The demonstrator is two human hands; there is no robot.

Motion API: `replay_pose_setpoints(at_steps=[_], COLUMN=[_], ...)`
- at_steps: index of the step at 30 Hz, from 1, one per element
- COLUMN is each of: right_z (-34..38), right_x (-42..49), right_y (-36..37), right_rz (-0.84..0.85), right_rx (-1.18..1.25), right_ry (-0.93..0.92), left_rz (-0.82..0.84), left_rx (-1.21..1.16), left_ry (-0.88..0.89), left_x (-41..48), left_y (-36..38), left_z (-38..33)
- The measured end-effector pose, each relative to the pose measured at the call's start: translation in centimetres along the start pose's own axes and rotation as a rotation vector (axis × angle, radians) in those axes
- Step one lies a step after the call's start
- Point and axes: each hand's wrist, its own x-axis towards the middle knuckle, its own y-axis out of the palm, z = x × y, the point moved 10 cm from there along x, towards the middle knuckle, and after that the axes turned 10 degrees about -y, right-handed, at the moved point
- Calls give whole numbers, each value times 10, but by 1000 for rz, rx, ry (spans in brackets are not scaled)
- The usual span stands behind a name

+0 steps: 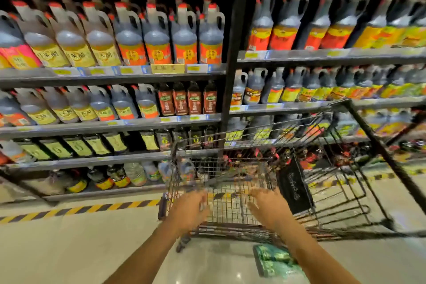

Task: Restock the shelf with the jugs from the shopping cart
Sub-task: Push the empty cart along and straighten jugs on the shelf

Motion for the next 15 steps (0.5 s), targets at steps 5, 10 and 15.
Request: replay_pose_setpoints(at_steps=[5, 10, 15], right_z=[-51, -81, -93], right_x=[-21, -41, -49], right_y=[75, 117, 119], right_rz=[169, 222, 176], right_rx=[120, 149, 5], right_ry=[71, 144, 167], left_rz=[145, 293, 246], left_rx=[122, 80, 45], left_ry=[-28, -107, -98], left_x=[16, 33, 41], left_y=[85, 137, 164], left_z=[-12, 2, 25])
